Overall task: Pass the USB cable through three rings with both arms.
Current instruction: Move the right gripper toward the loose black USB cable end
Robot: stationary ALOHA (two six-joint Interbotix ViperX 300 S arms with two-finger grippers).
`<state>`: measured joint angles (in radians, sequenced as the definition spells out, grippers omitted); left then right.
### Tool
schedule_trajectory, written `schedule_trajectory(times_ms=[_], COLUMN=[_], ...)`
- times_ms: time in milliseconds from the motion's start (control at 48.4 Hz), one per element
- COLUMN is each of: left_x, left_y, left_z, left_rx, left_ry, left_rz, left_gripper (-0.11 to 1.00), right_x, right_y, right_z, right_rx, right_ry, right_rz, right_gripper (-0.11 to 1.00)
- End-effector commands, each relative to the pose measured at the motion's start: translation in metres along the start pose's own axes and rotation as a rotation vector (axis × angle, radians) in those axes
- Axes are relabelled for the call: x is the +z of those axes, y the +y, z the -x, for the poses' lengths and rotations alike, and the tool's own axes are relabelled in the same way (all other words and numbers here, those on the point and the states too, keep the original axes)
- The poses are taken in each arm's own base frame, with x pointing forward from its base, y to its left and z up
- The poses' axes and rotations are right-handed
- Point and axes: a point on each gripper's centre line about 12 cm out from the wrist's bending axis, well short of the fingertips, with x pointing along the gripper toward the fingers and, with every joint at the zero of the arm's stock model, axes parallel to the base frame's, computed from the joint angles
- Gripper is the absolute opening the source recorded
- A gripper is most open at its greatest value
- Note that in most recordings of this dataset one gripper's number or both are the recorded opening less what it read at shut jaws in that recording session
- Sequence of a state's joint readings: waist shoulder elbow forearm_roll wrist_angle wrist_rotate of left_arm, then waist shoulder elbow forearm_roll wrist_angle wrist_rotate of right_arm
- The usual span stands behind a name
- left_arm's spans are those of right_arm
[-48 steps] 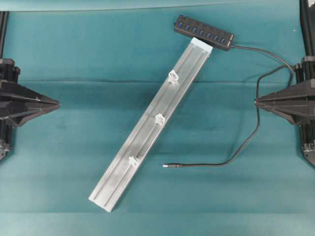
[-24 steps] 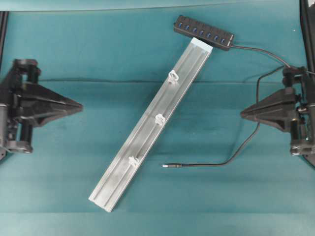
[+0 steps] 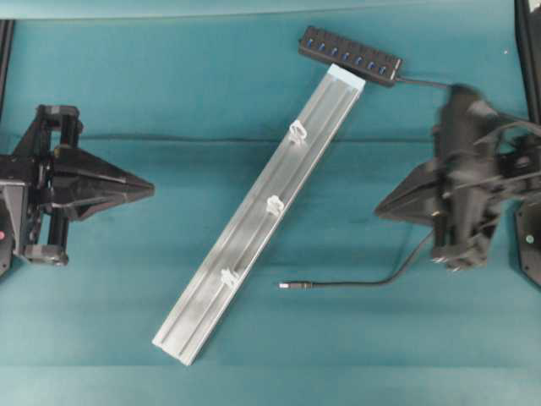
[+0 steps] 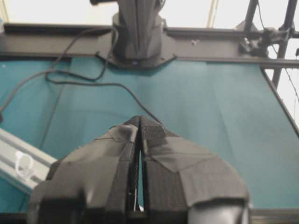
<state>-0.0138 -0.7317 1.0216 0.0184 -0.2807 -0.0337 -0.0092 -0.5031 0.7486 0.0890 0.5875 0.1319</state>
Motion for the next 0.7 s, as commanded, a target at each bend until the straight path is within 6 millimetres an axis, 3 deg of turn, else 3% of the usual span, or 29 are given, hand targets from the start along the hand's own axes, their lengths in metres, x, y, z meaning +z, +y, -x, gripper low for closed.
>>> schedule_trajectory(times_ms=[0,145,331,517,600,683], left_x=[0.01,0.011,0.012,0.012,0.013,0.013], left_y=[0.0,0.001,0.001,0.001,0.001,0.001], left_z=[0.0,0.001,0.002,0.002,0.003,0.004], left_rx=[0.0,0.003,0.003,0.003,0.003,0.003], left_ry=[-0.032,-0.035,-0.038,-0.041,-0.045,-0.046], left_rz=[-0.005,-0.005,-0.003,-0.003,-0.003,-0.003], left_gripper=[-0.01,-0.01,-0.01,-0.01,-0.01,-0.01], right_x=[0.002,0.002,0.011,0.002,0.001,0.001], right_y=[0.001,0.004,0.01,0.025,0.03,0.032], right_z=[-0.01,-0.024,-0.042,-0.066,-0.072,-0.077], right_rx=[-0.015,-0.036,-0.035,-0.02,-0.015,-0.017], right_ry=[0.108,0.273,0.313,0.387,0.4,0.414], right_rz=[-0.01,-0.008,0.014,0.065,0.074,0.063], right_gripper=[0.01,0.01,0.01,0.01,0.08,0.25])
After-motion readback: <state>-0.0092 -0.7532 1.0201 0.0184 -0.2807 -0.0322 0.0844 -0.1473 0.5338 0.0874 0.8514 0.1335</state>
